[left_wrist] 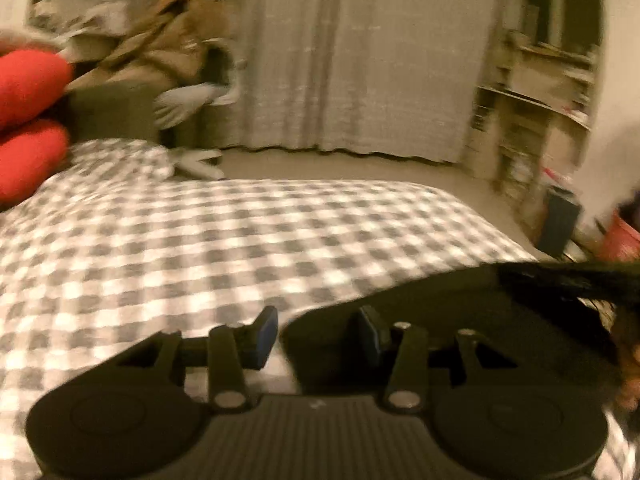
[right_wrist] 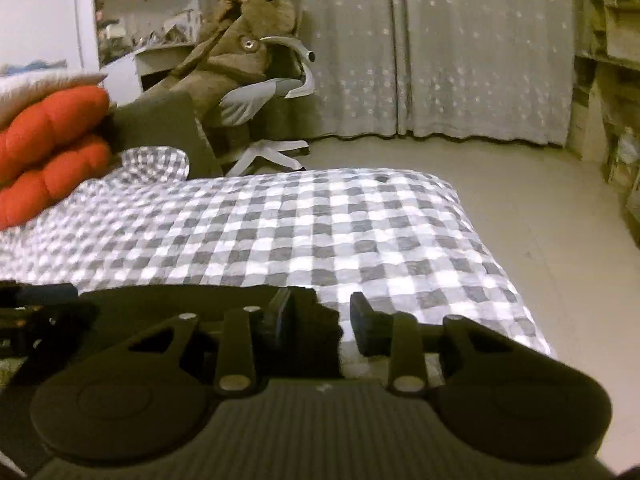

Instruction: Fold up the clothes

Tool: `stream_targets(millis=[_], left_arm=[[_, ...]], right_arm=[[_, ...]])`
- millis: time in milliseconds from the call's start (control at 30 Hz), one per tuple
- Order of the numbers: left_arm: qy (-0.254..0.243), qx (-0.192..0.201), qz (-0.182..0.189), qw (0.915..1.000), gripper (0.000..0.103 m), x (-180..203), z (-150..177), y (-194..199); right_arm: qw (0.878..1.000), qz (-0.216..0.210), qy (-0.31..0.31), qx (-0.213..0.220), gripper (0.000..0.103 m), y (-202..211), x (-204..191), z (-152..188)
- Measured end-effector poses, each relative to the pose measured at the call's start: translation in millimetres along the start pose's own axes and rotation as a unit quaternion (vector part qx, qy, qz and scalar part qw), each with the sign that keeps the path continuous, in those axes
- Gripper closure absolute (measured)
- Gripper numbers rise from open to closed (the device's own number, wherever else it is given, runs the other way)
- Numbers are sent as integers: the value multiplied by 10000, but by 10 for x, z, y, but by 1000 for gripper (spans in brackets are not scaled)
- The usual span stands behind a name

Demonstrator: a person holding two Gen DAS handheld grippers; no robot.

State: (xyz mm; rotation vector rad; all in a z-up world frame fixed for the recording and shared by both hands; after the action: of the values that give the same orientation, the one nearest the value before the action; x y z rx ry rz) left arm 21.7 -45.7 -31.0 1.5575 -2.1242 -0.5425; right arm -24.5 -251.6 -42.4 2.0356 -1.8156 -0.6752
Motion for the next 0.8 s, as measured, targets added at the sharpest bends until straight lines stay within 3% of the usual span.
stream_targets(millis=[133, 233, 367, 467, 667, 800], left_arm=[[469, 186, -65, 9987, 57, -144, -92, 157], [387, 378, 271, 9982, 57, -38, -115, 307], [-411, 327, 990, 9937, 56, 335, -1, 377], [-956, 159, 1165, 9884, 55, 425, 159, 408], [-2029, -180, 1497, 9675, 52, 595, 482, 473], [-2084, -210, 1647, 9638, 50, 432, 557, 652]], right_arm=[[9997, 62, 5, 231, 70, 237, 17, -30], [9983, -278, 270, 426, 70, 420, -117, -9], [9913, -940, 702, 590, 70, 631, -341, 50], [9828, -1345, 1238, 251, 70, 637, -511, 205], [9687, -1422, 2032, 54, 70, 741, -423, 523], [9705, -1517, 1875, 74, 70, 860, -243, 554]])
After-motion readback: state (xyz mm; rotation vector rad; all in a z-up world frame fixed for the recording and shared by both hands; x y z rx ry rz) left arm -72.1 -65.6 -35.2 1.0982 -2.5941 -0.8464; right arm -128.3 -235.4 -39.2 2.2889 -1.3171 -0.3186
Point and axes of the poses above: each gripper's, at about its wrist camera, not at the fingertips, and y roughly against the way its jaws point, x to its right, z to its underside, the point moved 3 cm from there along -y, roughly the way its jaws point, and after that the axes turned 1 degree about -x, right-handed, at the moved point
